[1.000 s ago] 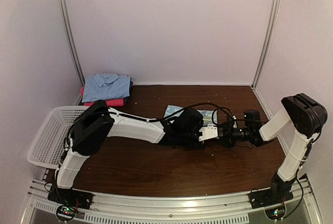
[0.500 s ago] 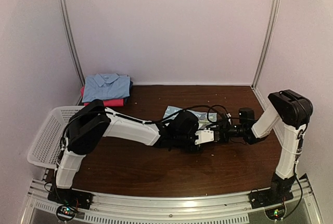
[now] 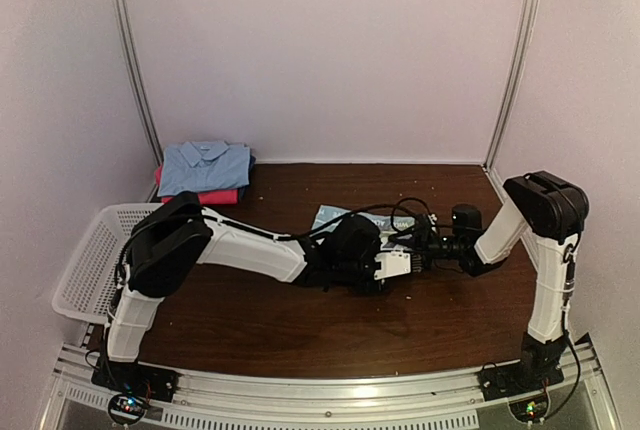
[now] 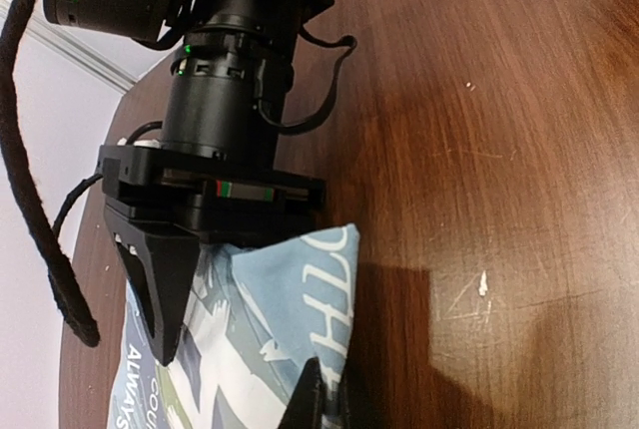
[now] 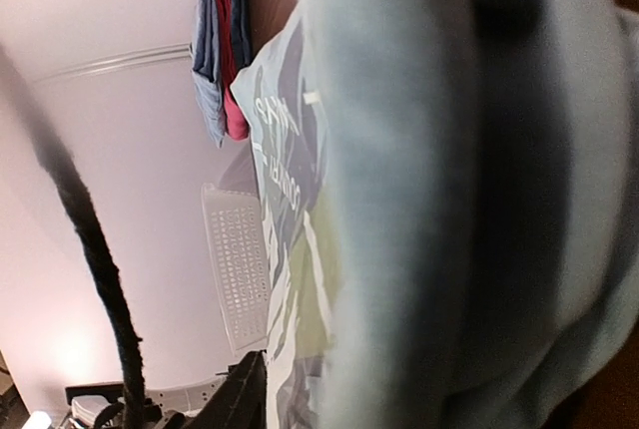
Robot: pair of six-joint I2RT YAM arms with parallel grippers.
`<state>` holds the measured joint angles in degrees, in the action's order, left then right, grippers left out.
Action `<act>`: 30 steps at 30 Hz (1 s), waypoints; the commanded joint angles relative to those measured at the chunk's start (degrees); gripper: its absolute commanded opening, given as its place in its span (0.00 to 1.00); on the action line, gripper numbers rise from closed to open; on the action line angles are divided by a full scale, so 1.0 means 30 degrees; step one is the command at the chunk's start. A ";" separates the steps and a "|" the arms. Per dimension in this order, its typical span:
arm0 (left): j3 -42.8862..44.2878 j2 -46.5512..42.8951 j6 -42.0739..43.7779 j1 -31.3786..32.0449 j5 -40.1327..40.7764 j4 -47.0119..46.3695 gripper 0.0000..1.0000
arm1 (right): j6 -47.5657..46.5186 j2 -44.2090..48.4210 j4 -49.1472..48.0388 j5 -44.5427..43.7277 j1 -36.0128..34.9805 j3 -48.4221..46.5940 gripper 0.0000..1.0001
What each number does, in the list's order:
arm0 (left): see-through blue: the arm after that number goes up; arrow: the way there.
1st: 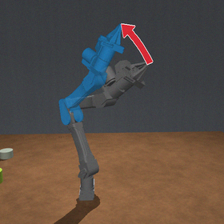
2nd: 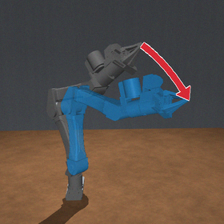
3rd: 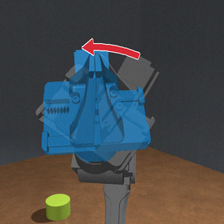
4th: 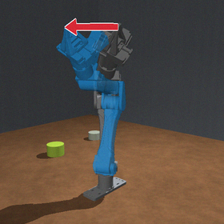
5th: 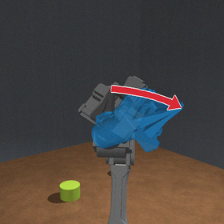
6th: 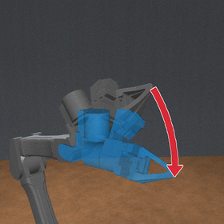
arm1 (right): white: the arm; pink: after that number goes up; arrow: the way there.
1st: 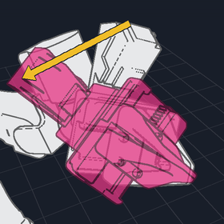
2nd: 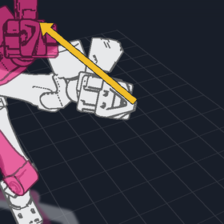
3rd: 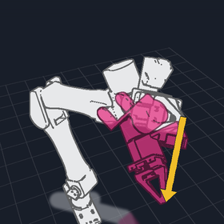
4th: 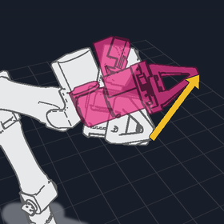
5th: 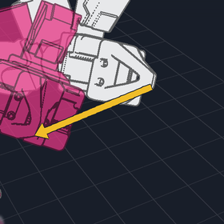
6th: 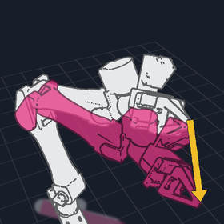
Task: Fold and stack the mixed laundry pile
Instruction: Pass from the left arm to the right
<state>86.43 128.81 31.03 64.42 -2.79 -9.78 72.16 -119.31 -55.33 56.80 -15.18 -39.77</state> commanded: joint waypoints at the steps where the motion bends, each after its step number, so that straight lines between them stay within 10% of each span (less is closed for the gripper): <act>1: -0.0315 -0.1108 0.0296 0.0187 -0.0199 -0.1310 0.00 | 0.1527 -0.0991 -0.0480 -0.0424 -0.0214 0.0948 0.35; 5: -0.0496 -0.1256 0.0183 0.0193 0.0138 -0.1216 0.05 | 0.0822 -0.0166 0.0541 -0.0547 -0.0032 0.1412 0.12; 14: -0.1826 -0.3430 -0.3172 0.0031 0.4978 -0.0399 0.64 | -1.0306 0.5425 1.7680 -0.3312 0.0671 -0.1025 0.00; 16: -0.1963 -0.3875 -0.4102 -0.0191 0.5479 0.0330 0.94 | -1.2562 0.6182 2.0844 -0.4287 0.1076 -0.1802 0.00; 30: -0.4376 -0.7410 -0.7649 -0.2317 0.6257 0.2733 0.98 | -2.0833 1.0935 3.4714 -1.7977 0.3550 -0.8724 0.00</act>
<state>74.39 109.60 11.07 58.17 14.00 -2.87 16.40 -92.27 35.62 22.59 -4.82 -58.37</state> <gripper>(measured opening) 0.976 0.046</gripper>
